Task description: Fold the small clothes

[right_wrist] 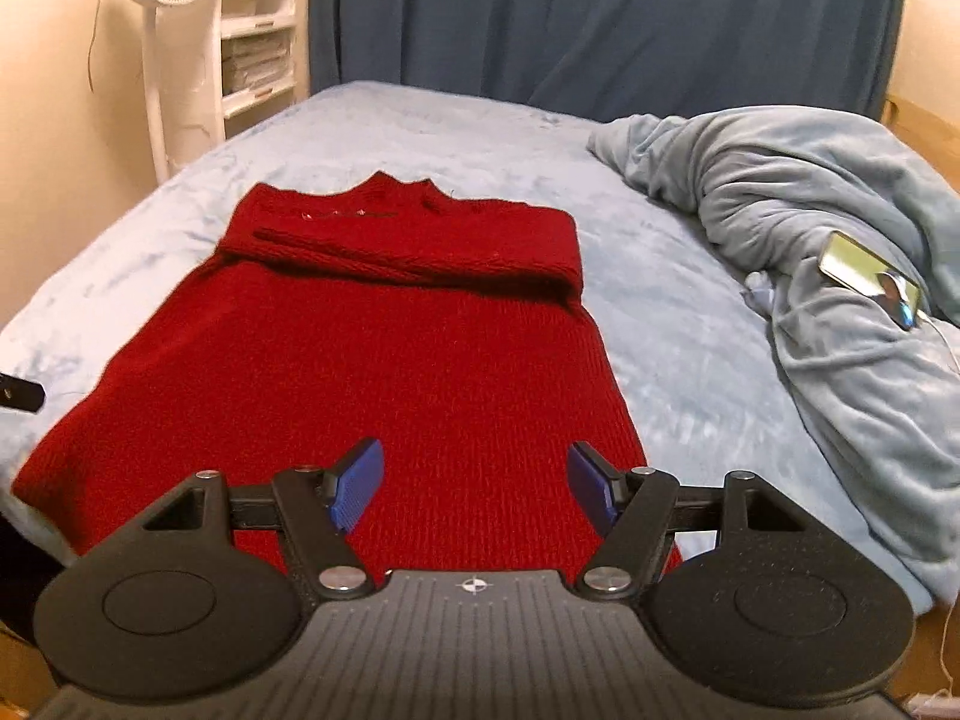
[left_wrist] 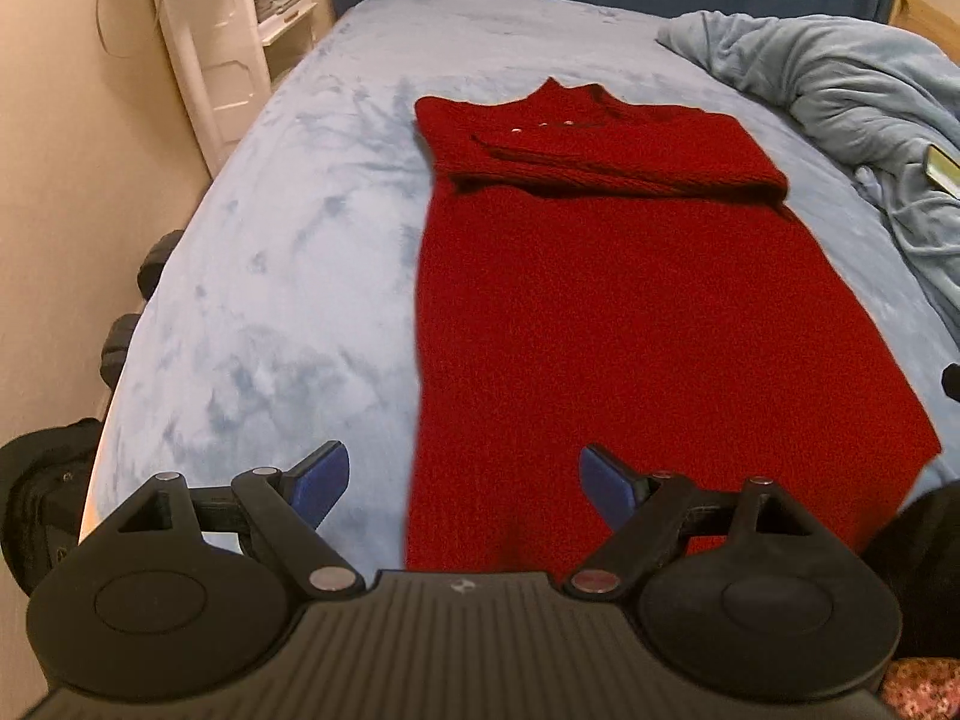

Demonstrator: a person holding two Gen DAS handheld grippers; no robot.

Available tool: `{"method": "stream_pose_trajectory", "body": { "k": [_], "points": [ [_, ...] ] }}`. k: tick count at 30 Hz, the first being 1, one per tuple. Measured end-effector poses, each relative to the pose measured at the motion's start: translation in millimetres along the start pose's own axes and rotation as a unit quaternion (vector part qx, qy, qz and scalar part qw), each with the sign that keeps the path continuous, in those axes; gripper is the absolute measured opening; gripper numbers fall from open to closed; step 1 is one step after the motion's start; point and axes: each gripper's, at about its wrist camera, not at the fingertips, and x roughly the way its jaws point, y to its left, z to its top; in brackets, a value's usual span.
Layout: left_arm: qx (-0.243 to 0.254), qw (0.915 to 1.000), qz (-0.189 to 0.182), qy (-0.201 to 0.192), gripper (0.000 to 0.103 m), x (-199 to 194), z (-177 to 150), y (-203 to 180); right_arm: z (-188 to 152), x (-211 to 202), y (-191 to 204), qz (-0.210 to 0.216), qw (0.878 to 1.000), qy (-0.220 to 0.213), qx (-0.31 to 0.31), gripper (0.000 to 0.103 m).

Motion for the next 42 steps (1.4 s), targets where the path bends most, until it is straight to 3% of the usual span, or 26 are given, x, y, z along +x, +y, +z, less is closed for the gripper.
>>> {"method": "stream_pose_trajectory", "body": {
  "k": [7,17,42],
  "points": [
    [0.018,0.9993,0.000,-0.033,0.088,-28,-9,-14,-17,-37,9,0.009,0.999,-0.037,0.012,0.070],
    [-0.001,0.9991,0.014,-0.039,0.088,-43,-13,-8,-20,-38,5,0.019,0.999,-0.038,0.017,0.070],
    [-0.011,0.9994,0.031,-0.006,0.088,-5,-3,-2,-17,-2,-14,-0.008,0.999,-0.010,0.032,0.070]
  ]
}}
